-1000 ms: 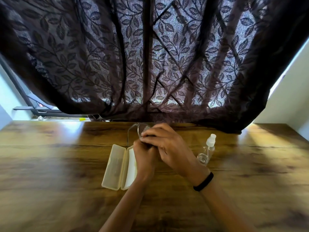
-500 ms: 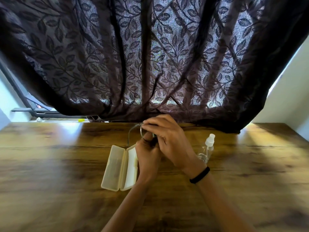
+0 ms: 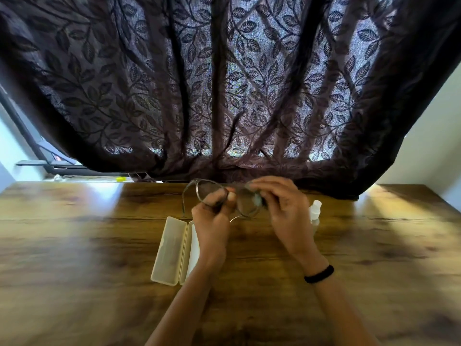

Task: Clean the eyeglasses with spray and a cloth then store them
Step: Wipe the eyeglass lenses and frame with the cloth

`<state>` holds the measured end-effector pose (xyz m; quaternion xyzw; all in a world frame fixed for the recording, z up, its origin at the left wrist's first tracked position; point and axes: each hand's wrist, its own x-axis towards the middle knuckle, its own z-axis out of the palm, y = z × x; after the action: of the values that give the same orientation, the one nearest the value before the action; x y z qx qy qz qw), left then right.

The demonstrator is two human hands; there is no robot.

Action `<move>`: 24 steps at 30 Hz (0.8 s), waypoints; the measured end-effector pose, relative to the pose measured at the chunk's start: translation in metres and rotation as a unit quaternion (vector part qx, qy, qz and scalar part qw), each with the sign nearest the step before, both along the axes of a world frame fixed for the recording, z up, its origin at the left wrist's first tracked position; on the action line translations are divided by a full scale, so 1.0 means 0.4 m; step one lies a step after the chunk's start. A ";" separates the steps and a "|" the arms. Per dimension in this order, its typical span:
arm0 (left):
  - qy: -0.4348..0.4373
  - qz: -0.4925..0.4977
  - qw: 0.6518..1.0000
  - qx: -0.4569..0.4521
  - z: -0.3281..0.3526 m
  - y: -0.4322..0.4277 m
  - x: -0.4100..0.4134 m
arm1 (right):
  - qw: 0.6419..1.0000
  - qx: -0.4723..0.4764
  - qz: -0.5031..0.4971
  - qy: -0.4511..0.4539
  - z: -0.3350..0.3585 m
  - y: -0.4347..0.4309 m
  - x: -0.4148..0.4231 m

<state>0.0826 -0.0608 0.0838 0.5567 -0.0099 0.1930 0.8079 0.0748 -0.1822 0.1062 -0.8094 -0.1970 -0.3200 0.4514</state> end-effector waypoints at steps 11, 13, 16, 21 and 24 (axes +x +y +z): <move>0.107 -0.068 0.962 -0.244 0.050 0.024 0.013 | 0.926 0.298 0.089 0.215 -0.049 -0.028 0.005; 0.116 -0.062 0.958 -0.256 0.054 0.027 0.011 | 0.941 0.253 0.099 0.201 -0.036 -0.019 0.006; 0.109 -0.069 0.963 -0.235 0.060 0.027 0.002 | 0.970 0.162 0.086 0.163 -0.021 -0.013 0.011; 0.098 -0.082 0.957 -0.260 0.078 0.024 -0.004 | 0.983 0.106 0.055 0.138 -0.016 -0.003 0.026; 0.101 -0.092 0.953 -0.269 0.087 0.026 -0.005 | 0.980 0.105 0.046 0.164 -0.037 -0.003 0.027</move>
<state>0.0804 -0.0506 0.1187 0.3319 0.0727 0.0561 0.9388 0.0857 -0.1835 0.0914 -0.7892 -0.1227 -0.1808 0.5740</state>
